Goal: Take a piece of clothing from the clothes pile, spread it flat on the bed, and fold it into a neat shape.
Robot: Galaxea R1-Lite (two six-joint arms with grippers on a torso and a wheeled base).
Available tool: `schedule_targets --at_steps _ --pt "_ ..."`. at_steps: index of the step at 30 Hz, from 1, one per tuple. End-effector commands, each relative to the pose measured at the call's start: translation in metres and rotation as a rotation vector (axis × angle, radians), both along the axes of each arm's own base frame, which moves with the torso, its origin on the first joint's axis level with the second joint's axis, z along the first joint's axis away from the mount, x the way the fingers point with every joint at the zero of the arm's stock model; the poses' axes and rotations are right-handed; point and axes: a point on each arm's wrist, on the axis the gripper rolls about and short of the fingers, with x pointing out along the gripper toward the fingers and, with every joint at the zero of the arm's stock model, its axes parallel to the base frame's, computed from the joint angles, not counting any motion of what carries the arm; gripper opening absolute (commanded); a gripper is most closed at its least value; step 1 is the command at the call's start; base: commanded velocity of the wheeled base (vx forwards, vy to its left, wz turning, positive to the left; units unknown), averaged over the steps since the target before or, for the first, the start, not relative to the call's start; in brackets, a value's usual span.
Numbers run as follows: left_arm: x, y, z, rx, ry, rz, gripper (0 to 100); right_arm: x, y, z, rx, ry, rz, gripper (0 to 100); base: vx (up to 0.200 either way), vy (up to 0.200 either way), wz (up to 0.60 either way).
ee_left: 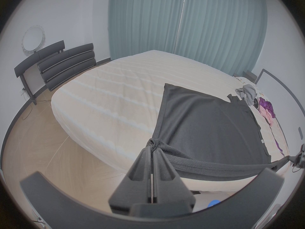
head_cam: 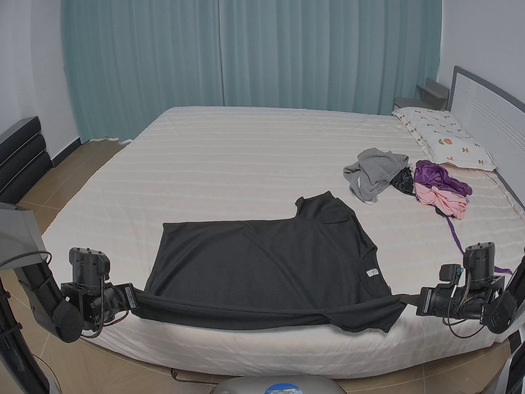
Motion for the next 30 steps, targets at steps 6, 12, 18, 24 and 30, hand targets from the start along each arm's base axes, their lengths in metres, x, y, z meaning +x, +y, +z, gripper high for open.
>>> schedule_targets --at_steps 6,12,18,24,30 --pt "-0.019 -0.001 0.012 0.001 -0.019 -0.012 0 -0.021 -0.004 0.005 0.001 0.003 -0.003 0 0.0 0.0 0.0" --pt "-0.02 -0.001 0.011 -0.001 -0.011 -0.013 0 -0.02 -0.003 0.003 0.002 0.013 -0.001 0 0.0 0.0 0.0" --pt "-0.006 -0.001 0.003 -0.011 -0.001 -0.014 0 -0.004 0.001 0.004 0.021 -0.005 -0.006 0 0.0 0.0 0.0" --pt "0.02 0.0 -0.001 -0.02 -0.032 -0.002 0 0.016 0.002 -0.001 0.045 -0.001 -0.032 0 0.0 0.0 0.0" --pt "0.034 0.001 0.004 -0.022 -0.074 0.004 0 0.038 0.005 -0.01 0.043 0.001 -0.034 0 0.0 0.0 0.0"
